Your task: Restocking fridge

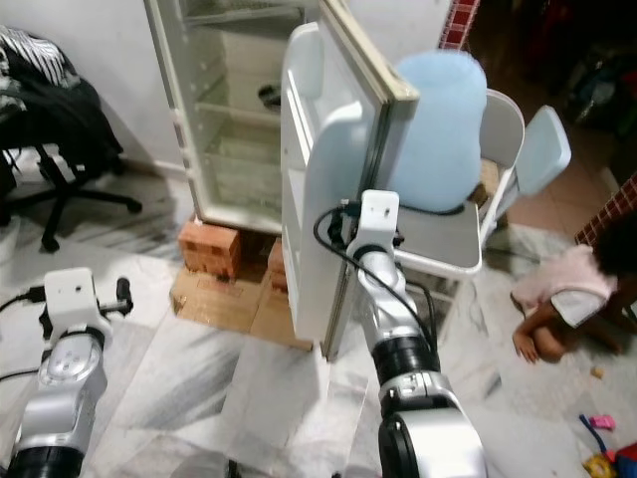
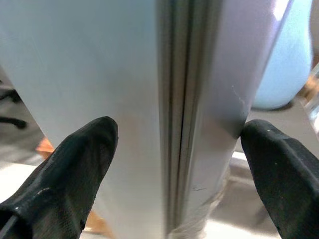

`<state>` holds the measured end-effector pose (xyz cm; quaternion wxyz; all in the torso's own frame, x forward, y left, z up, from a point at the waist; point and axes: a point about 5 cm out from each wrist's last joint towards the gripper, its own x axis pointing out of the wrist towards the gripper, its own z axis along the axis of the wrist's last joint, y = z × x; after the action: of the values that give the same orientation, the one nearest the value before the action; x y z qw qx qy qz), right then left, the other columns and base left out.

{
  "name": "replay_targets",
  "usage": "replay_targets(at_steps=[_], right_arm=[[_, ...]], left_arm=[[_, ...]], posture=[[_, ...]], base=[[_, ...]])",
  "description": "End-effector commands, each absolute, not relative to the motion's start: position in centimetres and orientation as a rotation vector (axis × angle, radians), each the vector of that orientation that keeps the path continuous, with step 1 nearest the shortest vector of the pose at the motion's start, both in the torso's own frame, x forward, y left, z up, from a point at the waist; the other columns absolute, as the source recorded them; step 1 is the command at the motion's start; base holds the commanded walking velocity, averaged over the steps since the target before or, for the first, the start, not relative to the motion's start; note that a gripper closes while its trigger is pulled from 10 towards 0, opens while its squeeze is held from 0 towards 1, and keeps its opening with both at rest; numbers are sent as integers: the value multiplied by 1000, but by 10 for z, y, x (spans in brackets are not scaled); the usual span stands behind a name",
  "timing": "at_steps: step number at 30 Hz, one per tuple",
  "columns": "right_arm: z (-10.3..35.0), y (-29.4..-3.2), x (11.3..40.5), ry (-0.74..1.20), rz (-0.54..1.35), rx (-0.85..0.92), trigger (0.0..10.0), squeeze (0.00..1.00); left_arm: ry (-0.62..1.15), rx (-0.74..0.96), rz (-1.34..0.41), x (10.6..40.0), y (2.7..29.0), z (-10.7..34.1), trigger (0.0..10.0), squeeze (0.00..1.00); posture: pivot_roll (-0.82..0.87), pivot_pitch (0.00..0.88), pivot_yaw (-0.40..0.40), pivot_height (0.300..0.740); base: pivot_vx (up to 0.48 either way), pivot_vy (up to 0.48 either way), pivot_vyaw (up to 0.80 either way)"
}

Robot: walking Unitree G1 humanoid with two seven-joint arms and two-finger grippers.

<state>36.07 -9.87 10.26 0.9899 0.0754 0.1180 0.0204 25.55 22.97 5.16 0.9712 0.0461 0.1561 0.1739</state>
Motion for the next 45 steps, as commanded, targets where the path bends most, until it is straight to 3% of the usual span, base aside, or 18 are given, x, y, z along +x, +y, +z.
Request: replay_targets(at_steps=[1,2,3,7,8,10,11,14,19,29,38,45], right_arm=[[117,-68,364,207,208,251,10000,0],[122,-58,364,192,279,290,10000,0],[132,-37,359,170,469,398,10000,0],[144,-20,339,140,795,516,10000,0],[148,-17,321,138,995,566,10000,0],[148,-17,321,138,995,566,10000,0],[147,-25,303,131,1172,544,10000,0],[132,-36,299,175,1171,472,10000,0],[85,-87,313,335,898,231,10000,0],[74,-135,308,295,563,38,10000,0],[64,-172,300,248,205,27,10000,0],[74,-183,291,171,96,27,10000,0]], left_arm=[[285,86,318,261,220,59,10000,0],[283,84,314,261,219,60,10000,0],[278,73,301,261,218,60,10000,0],[275,66,292,259,216,61,10000,0],[274,66,292,258,216,61,10000,0],[274,66,292,258,216,61,10000,0],[275,68,291,259,217,61,10000,0],[274,68,289,259,218,62,10000,0],[280,80,267,259,215,61,10000,0],[222,136,179,263,205,72,10000,0],[198,166,82,269,188,76,10000,0],[180,134,99,270,189,81,10000,0]], posture=[[93,0,-39,740],[94,0,-41,740],[97,0,-42,740],[97,0,-44,740],[97,0,-43,740],[97,0,-43,740],[94,0,-39,740],[89,0,-35,740],[85,0,-25,740],[71,0,-19,740],[43,0,6,740],[30,0,4,740]], base=[[0,0,0],[0,0,0],[0,0,0],[0,0,0],[0,0,0],[0,0,0],[0,0,0],[0,0,0],[0,0,0],[0,0,0],[0,427,0],[0,480,0]])
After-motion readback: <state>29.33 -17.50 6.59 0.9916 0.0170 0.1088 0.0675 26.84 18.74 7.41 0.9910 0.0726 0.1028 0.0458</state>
